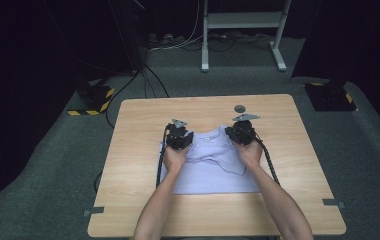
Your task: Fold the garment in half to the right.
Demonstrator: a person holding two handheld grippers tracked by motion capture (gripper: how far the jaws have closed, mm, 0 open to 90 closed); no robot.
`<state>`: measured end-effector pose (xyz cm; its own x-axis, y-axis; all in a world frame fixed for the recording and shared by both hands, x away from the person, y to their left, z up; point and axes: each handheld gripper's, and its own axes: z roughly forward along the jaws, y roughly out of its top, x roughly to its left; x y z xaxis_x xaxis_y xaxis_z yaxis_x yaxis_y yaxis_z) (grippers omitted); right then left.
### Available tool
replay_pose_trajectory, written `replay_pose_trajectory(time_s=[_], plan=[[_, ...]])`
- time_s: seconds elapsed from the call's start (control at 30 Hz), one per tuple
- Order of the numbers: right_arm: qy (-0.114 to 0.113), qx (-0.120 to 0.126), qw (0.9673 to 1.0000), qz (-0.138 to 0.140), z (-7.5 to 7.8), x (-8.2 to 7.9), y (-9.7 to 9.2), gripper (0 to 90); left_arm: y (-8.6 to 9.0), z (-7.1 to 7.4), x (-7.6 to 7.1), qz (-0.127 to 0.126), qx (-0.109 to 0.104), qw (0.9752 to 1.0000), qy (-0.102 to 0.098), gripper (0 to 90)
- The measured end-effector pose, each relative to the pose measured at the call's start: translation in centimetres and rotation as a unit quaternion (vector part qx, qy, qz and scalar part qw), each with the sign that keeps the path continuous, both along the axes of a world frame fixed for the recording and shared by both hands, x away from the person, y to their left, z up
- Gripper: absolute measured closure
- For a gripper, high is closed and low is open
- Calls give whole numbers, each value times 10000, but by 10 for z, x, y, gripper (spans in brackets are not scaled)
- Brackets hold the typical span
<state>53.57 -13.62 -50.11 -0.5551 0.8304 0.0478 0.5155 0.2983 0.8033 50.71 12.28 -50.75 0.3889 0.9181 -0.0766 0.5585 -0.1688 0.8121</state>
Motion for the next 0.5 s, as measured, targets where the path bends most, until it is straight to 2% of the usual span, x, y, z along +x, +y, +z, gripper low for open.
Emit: replay_pose_trajectory(time_s=[0.13,0.3,0.4,0.5], plan=[[-78,85,9999,122,6,-5,-4,882,1,9,-8,-270,-70,9995,-172,819],[-229,158,9993,264,13,-17,-8,885,6,21,-20,-417,-269,9981,-371,836],[-437,166,9982,365,20,-31,-13,884,7,30,-36,-619,-292,9957,-616,834],[-626,137,9967,504,26,-49,-18,884,8,33,-52,-842,-351,9930,-757,830]])
